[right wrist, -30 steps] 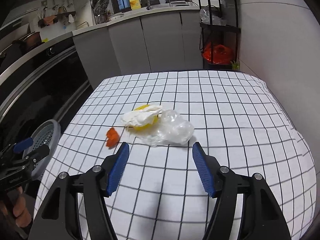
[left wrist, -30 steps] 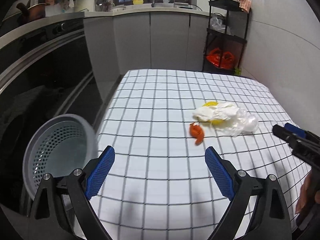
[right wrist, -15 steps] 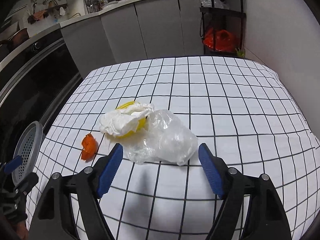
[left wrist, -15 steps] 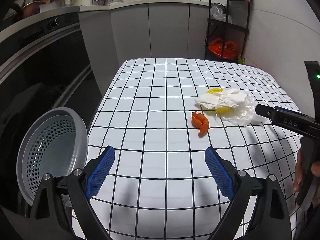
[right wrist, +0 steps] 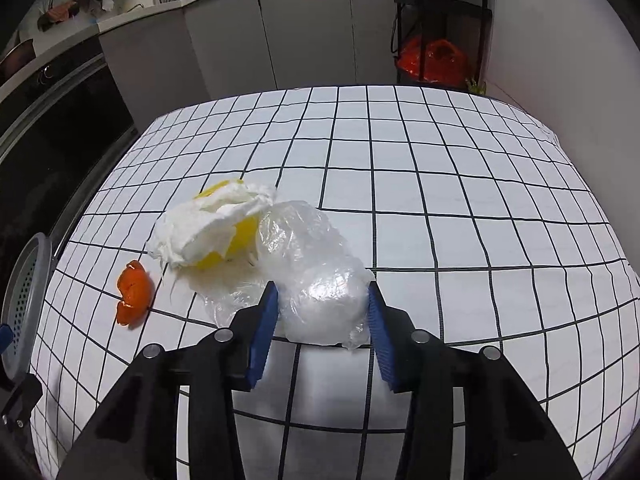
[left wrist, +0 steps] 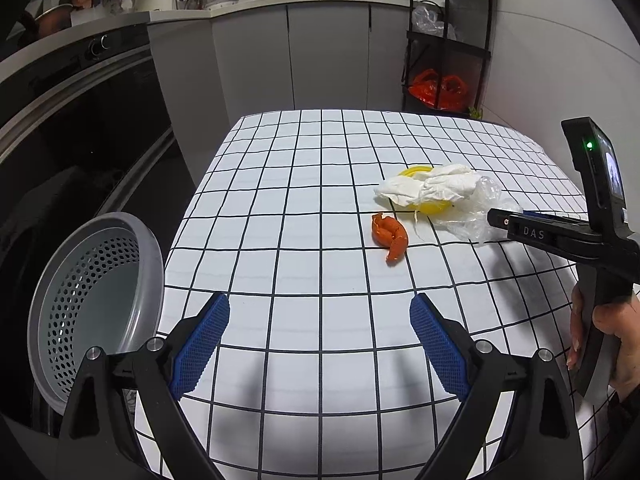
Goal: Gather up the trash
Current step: 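Grasp the clear plastic bag with the right gripper while the left gripper grasps the orange peel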
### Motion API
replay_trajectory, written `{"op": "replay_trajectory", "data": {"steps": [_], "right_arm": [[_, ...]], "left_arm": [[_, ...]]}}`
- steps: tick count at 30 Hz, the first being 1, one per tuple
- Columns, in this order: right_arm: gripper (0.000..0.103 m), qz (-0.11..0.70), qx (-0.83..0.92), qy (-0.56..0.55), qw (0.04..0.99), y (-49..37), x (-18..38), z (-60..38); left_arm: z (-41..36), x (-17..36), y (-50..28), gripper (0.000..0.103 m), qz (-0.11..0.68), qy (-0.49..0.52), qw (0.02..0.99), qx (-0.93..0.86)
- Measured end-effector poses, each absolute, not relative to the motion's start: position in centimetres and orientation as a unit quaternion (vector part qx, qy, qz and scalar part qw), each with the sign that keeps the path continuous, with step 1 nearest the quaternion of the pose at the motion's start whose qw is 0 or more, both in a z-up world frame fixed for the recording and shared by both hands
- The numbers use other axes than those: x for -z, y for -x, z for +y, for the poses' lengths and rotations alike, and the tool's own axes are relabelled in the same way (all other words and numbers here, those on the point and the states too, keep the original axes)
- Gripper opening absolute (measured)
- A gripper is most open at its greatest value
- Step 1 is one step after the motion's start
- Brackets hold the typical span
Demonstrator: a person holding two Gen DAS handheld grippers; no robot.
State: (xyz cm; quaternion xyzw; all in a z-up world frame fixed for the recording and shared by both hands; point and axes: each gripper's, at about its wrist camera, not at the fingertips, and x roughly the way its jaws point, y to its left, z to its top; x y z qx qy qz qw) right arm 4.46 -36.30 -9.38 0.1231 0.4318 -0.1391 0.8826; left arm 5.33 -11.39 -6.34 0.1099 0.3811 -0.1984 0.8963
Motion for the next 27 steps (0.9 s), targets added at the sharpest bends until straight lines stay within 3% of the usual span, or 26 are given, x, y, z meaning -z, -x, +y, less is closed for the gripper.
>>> {"op": "replay_trajectory", "data": {"steps": [5, 27], "right_arm": [[0.034, 0.422, 0.147, -0.140, 0.883, -2.9, 8.4, -36.7], [0.034, 0.330, 0.183, -0.216, 0.900, 6.6, 1.4, -41.7]], "left_arm": [[-11.3, 6.5, -5.3, 0.090, 0.381, -0.112, 0.897, 0.194], [-16.5, 8.0, -6.8, 0.092, 0.391, -0.107, 0.893, 0.198]]}}
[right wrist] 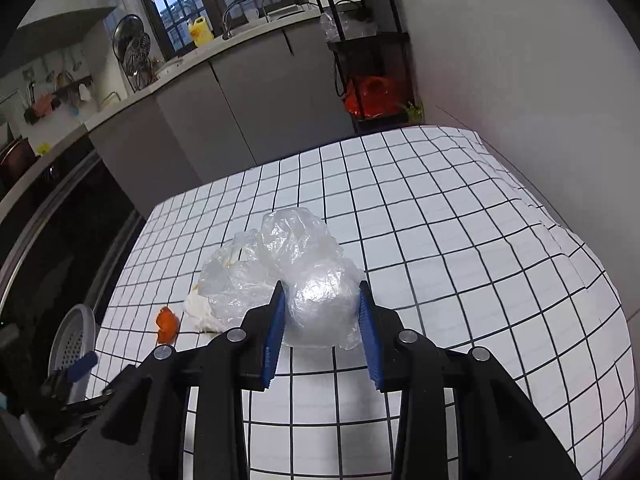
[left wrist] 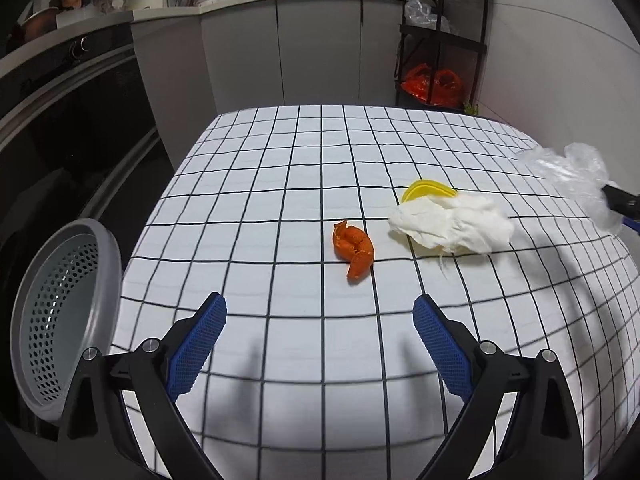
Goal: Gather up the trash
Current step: 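Grasp the clear plastic bag with the right gripper while the left gripper grasps the orange peel, then carry the orange peel in the left gripper and bag in the right gripper over the basket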
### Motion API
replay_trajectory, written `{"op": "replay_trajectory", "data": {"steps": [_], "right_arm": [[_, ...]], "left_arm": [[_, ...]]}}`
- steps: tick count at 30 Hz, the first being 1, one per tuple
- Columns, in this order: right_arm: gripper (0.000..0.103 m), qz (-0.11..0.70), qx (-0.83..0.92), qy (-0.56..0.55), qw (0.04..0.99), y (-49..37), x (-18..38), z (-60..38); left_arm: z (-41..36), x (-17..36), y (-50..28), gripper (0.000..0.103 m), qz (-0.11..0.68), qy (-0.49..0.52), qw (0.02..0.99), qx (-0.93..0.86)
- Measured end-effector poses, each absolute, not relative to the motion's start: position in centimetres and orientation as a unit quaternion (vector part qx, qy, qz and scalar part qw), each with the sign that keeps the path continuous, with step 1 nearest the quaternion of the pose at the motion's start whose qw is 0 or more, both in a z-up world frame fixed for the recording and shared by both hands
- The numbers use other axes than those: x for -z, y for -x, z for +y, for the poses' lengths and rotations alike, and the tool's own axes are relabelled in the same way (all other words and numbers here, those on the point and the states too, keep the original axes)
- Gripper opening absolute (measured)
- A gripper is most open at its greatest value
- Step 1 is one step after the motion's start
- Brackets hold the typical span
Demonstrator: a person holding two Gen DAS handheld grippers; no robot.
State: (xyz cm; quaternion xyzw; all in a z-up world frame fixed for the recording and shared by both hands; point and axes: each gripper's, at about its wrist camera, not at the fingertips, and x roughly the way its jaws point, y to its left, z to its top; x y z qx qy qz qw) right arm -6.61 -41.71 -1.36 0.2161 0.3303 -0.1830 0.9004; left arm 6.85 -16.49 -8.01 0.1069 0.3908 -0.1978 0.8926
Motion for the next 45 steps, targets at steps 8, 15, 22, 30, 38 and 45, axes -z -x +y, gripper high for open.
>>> {"op": "replay_trajectory", "data": {"steps": [8, 15, 22, 30, 38, 45], "right_arm": [[0.034, 0.318, 0.168, -0.233, 0.904, 6.4, 0.6, -42.2], [0.034, 0.318, 0.159, -0.234, 0.905, 6.3, 0.5, -42.3], [0.034, 0.324, 0.153, -0.229, 0.905, 5.9, 0.7, -42.1], [0.034, 0.331, 0.134, -0.202, 0.912, 5.2, 0.6, -39.4], [0.034, 0.335, 0.093, -0.172, 0.922, 4.1, 0.4, -33.5], [0.034, 0.344, 0.051, -0.155, 0.925, 3.1, 0.9, -26.1]], "left_arm": [[-19.4, 10.0, -10.4, 0.089, 0.404, -0.122, 0.891, 0.169], [-20.7, 11.5, -12.2, 0.065, 0.430, -0.127, 0.879, 0.164], [-20.4, 11.0, -11.2, 0.021, 0.435, -0.114, 0.870, 0.201], [-15.8, 7.2, -8.2, 0.020, 0.404, -0.106, 0.885, 0.206], [-8.3, 2.2, -6.2, 0.020, 0.362, -0.107, 0.911, 0.165], [-1.3, 0.7, -5.9, 0.020, 0.344, -0.095, 0.926, 0.127]]}}
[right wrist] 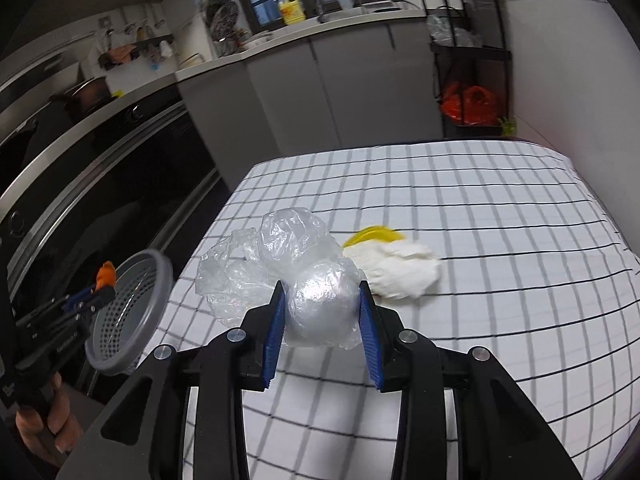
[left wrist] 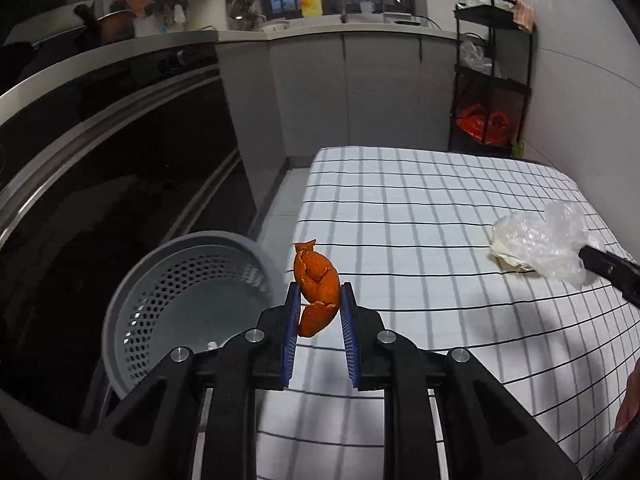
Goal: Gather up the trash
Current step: 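Carry the orange peel in the left gripper and bag in the right gripper over the basket, then open both grippers to drop the peel and bag into the basket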
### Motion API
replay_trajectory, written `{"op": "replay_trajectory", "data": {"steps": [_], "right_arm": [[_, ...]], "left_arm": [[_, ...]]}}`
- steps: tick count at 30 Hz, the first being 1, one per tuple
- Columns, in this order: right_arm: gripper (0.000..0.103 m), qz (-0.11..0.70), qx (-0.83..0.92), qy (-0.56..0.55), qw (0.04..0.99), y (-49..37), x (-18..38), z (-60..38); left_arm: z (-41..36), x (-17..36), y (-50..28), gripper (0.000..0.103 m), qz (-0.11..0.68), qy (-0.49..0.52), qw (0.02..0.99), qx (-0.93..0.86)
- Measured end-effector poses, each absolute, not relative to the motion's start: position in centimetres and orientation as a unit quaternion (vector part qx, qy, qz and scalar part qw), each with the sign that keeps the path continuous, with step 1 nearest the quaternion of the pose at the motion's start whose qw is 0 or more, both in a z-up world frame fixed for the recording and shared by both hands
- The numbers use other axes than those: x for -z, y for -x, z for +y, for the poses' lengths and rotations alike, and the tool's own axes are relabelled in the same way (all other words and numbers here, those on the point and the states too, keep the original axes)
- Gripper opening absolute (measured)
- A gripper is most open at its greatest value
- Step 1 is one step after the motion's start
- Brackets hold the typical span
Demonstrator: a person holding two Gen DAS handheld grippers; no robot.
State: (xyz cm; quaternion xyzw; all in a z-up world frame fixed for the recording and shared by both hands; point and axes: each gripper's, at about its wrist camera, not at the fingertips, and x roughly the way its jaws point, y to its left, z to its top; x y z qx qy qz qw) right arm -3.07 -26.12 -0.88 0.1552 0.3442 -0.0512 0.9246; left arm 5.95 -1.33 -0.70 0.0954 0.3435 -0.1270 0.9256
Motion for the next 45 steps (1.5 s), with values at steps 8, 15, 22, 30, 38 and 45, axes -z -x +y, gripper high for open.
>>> {"op": "replay_trajectory", "data": {"steps": [8, 15, 22, 30, 38, 45], "right_arm": [[0.034, 0.353, 0.005, -0.130, 0.927, 0.8, 1.5, -17.8], [0.034, 0.361, -0.044, -0.095, 0.927, -3.2, 1.6, -11.1], [0.034, 0.379, -0.082, -0.067, 0.919, -8.0, 2.4, -6.2], [0.034, 0.397, -0.108, -0.043, 0.911, -12.0, 3.4, -2.8], [0.035, 0.405, -0.118, -0.043, 0.906, -13.8, 4.4, -1.8], [0.039, 0.400, -0.117, -0.050, 0.908, -13.5, 4.2, -1.6]], "left_arm": [[5.7, 1.9, -7.1, 0.020, 0.352, -0.061, 0.930, 0.083], [10.7, 2.5, -8.5, 0.020, 0.368, -0.029, 0.928, 0.045], [13.8, 3.3, -10.2, 0.020, 0.384, -0.022, 0.923, 0.012], [15.9, 3.8, -12.1, 0.022, 0.400, -0.002, 0.917, -0.006], [16.6, 4.1, -13.3, 0.023, 0.410, 0.012, 0.912, -0.013], [16.8, 4.1, -13.1, 0.036, 0.409, 0.017, 0.912, -0.013]]}}
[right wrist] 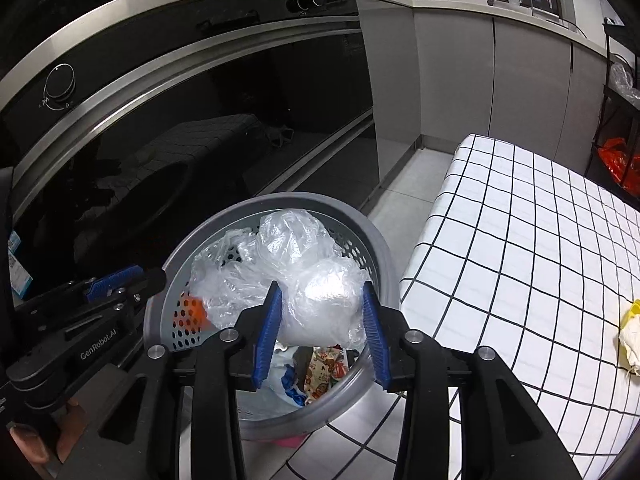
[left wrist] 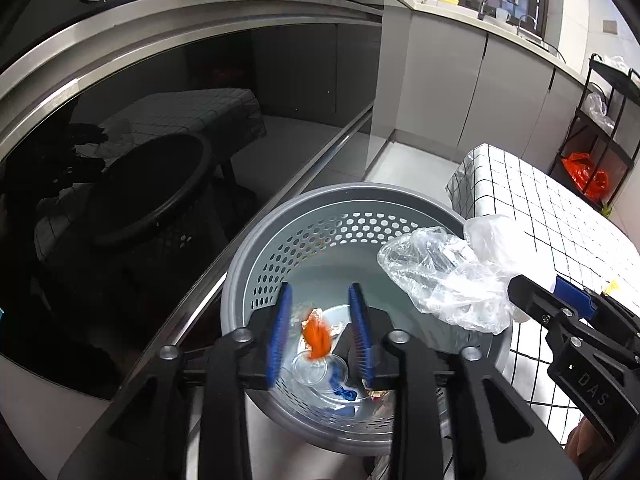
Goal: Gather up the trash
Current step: 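Open both grippers to drop the peel and bag into the basket, then move both grippers back over the table toward the white tissue and yellow lid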
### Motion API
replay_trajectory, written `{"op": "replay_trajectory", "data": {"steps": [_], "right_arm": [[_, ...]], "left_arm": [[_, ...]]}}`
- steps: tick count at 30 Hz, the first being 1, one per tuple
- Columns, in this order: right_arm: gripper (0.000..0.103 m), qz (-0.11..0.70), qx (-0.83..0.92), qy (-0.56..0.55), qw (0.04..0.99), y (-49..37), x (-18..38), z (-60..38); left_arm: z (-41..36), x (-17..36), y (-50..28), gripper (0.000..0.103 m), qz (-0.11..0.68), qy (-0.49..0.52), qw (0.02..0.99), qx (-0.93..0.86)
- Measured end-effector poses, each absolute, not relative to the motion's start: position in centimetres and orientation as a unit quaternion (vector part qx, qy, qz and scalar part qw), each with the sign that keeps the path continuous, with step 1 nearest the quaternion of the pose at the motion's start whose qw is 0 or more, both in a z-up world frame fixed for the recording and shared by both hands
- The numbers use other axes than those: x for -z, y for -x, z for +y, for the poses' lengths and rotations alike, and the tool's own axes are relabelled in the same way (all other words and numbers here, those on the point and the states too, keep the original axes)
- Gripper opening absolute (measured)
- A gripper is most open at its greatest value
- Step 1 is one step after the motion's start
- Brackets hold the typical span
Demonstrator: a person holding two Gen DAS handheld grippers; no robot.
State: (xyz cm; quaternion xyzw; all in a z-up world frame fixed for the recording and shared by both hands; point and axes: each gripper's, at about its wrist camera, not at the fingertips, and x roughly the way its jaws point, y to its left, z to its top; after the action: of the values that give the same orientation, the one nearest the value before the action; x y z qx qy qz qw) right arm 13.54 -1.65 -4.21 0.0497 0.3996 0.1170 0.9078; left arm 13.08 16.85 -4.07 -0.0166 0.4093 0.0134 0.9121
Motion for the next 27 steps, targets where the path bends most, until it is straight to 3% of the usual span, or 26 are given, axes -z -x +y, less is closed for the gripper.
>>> {"op": "replay_trajectory", "data": {"steps": [2, 4, 27], "right_arm": [[0.046, 0.399, -0.114, -0.048, 0.908, -13.5, 4.2, -1.6], [0.051, 0.396, -0.112, -0.050, 0.910, -13.3, 4.1, -1.9], [0.052, 0.392, -0.096, -0.057, 0.913, -11.4, 3.7, -3.6]], "left_arm": [[16.9, 4.0, -13.0, 0.057, 0.406, 0.018, 0.913, -0.015], [17.0, 3.8, -12.9, 0.067, 0.402, 0.021, 0.915, -0.015], [15.9, 3.4, -12.4, 0.067, 0.390, 0.017, 0.921, 0.001]]}}
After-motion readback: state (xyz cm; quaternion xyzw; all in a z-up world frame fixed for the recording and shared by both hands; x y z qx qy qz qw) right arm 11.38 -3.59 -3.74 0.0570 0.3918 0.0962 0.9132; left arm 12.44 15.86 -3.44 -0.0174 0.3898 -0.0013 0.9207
